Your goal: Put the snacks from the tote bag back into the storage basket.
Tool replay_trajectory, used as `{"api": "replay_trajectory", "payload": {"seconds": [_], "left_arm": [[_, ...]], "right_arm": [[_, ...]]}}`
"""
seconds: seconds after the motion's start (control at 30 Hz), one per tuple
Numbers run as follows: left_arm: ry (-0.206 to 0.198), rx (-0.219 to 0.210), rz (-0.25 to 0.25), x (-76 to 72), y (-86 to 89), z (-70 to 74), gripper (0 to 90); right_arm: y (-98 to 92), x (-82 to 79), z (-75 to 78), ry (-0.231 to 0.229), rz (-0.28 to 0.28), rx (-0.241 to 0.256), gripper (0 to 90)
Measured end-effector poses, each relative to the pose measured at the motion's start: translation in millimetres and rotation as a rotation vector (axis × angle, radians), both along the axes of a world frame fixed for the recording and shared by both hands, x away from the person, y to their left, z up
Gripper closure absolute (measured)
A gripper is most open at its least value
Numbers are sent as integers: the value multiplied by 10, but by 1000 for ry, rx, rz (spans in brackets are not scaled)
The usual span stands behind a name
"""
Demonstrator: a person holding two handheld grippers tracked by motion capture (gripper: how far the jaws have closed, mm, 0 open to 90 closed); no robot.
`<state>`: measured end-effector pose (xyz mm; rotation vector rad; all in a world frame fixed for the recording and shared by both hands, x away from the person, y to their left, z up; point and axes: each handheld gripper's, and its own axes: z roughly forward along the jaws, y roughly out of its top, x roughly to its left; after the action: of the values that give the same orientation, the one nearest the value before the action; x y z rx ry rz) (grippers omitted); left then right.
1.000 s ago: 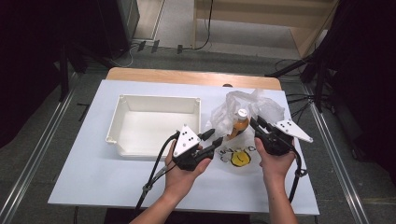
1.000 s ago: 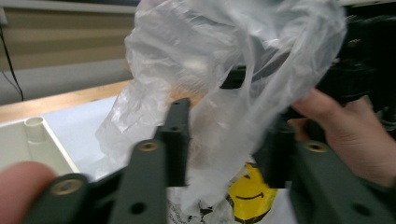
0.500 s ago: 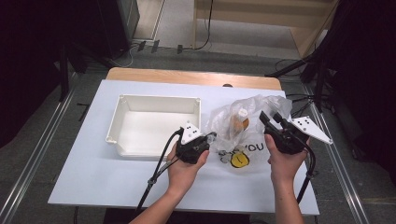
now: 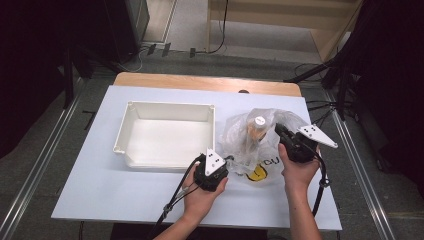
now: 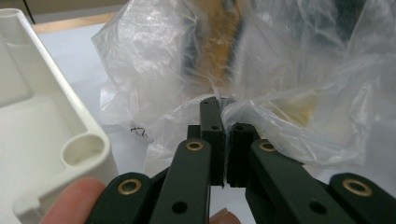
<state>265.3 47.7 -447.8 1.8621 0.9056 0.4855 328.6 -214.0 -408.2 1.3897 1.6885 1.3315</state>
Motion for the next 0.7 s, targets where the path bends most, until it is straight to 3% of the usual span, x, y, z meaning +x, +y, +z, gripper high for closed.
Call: {"api": "replay_trajectory", "payload": {"seconds": [0.17, 0.33, 0.37, 0.47, 0.57, 0.63, 0.7], "left_arm": [[48, -17, -15, 9, 30, -113, 889], [70, -17, -7, 19, 81, -165, 896], [73, -12, -5, 15, 88, -179, 899], [89, 7, 8, 6, 97, -188, 900], [106, 0, 12, 11, 127, -195, 890], [115, -48, -6, 7, 164, -180, 801], [87, -74, -23, -25, 175, -154, 685]], "right_arm": [[-40, 81, -215, 89, -46, -5, 860], [-80, 99, -362, 127, -55, -40, 871], [-106, 109, -427, 156, -67, -52, 874], [-144, 120, -493, 183, -75, -58, 876], [-191, 128, -552, 212, -87, -57, 872], [-217, 109, -555, 206, -86, -40, 852], [-220, 72, -529, 195, -69, -13, 806]]}}
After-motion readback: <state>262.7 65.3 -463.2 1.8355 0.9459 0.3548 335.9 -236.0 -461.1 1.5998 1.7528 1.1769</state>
